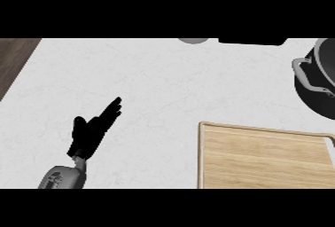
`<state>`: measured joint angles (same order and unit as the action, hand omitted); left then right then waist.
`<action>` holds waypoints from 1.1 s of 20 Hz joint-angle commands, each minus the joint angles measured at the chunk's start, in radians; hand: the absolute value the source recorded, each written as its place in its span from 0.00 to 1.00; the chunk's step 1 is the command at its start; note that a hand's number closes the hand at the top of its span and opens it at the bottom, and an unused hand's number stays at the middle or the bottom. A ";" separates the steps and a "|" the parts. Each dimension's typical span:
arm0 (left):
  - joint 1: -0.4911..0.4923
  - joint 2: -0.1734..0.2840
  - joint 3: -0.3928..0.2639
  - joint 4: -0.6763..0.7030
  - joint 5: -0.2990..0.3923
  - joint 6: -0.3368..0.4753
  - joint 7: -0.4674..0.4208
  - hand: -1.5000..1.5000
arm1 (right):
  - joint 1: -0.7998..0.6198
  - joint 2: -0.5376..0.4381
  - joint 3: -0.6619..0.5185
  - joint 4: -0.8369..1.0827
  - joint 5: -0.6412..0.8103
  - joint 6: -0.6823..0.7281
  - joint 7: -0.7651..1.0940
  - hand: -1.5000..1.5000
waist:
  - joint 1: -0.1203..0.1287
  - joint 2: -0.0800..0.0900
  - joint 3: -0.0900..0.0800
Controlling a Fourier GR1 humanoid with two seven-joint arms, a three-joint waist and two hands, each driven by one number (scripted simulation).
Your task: Pick the cupcake from the tray and place it in the pot
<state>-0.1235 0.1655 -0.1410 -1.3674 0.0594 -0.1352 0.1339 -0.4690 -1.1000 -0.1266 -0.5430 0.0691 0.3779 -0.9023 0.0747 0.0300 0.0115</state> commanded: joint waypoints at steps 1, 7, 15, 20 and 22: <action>-0.003 -0.010 -0.015 0.024 -0.025 0.010 -0.010 0.50 | -0.062 -0.022 0.060 0.018 0.062 0.110 -0.142 1.00 | 0.005 -0.002 -0.004; -0.051 -0.008 -0.006 0.000 -0.008 -0.004 0.030 0.50 | -0.190 0.032 0.159 0.050 0.177 -0.004 -0.089 1.00 | 0.026 0.000 -0.005; -0.011 -0.021 -0.015 0.027 -0.022 -0.001 -0.009 0.50 | -0.286 0.136 0.300 0.096 0.390 -0.288 -0.068 1.00 | 0.017 -0.003 -0.007; -0.025 -0.034 -0.022 0.032 -0.036 0.011 0.004 0.50 | -0.357 0.181 0.378 0.165 0.541 -0.445 0.005 1.00 | 0.001 -0.006 -0.008; -0.041 -0.030 0.007 0.071 -0.029 0.019 -0.010 0.50 | -0.390 0.230 0.440 0.206 0.604 -0.385 0.076 1.00 | 0.005 -0.002 -0.009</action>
<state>-0.1538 0.1399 -0.1471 -1.3289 0.0339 -0.1251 0.1357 -0.8073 -0.9244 0.2381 -0.3993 0.5678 0.0162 -0.8800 0.0818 0.0236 -0.0005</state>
